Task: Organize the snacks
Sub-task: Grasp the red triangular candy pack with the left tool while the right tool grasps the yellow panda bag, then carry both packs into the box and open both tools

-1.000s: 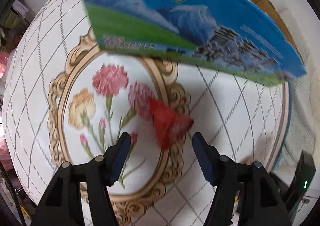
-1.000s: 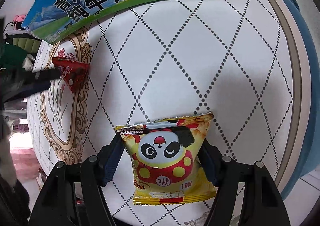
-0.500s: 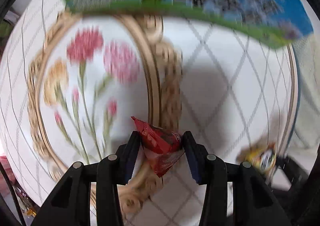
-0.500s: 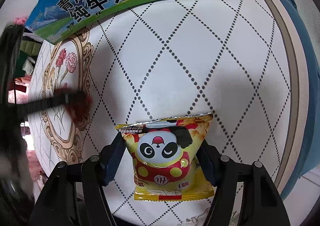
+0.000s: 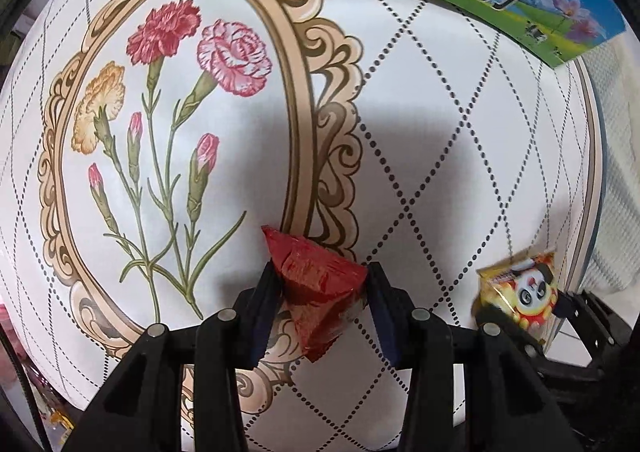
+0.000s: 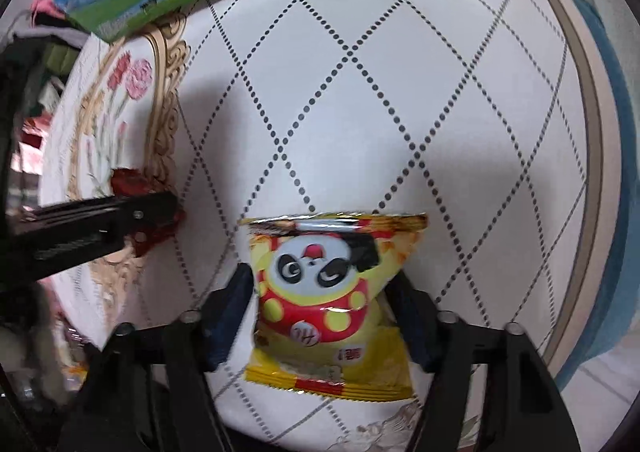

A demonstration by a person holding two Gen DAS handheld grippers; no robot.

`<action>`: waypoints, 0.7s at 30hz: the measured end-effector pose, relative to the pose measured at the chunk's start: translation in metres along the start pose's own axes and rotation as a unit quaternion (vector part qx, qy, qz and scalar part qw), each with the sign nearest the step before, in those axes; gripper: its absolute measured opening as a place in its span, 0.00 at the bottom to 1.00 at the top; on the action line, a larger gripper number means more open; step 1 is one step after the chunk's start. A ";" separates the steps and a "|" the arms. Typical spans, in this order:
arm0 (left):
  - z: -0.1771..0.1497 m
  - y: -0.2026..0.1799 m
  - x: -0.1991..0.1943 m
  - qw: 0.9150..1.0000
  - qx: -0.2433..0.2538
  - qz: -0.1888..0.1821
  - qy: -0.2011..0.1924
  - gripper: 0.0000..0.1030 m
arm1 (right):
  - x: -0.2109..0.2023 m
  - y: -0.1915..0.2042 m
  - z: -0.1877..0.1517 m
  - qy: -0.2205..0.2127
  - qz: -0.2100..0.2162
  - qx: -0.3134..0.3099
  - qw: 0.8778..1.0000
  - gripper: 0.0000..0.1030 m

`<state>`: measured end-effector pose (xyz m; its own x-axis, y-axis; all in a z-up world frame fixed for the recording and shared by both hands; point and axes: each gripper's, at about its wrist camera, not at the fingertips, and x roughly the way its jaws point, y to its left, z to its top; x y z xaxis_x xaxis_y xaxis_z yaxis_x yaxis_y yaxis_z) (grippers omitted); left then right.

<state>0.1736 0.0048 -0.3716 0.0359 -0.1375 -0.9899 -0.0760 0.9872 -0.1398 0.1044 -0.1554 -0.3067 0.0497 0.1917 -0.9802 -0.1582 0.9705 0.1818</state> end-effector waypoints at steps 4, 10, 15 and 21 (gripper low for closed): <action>-0.002 -0.007 -0.027 1.000 0.013 -0.004 -0.010 0.32 | -0.008 0.004 0.002 -0.026 0.005 -0.002 1.000 0.57; 0.008 -0.015 -0.056 0.999 0.017 -0.021 -0.030 0.31 | -0.036 0.009 0.012 -0.062 0.027 0.002 0.998 0.57; 0.021 -0.015 -0.095 0.997 0.006 -0.052 -0.054 0.31 | -0.066 0.007 0.025 -0.093 0.056 0.017 0.994 0.57; 0.043 -0.013 -0.156 0.990 0.004 -0.094 -0.102 0.31 | -0.108 0.003 0.054 -0.134 0.089 0.029 0.987 0.57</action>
<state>0.2123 0.0173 -0.2142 0.2495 -0.3000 -0.9207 -0.0420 0.9465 -0.3198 0.1517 -0.1650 -0.1955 0.2854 0.3845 -0.8779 -0.1319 0.9230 0.3614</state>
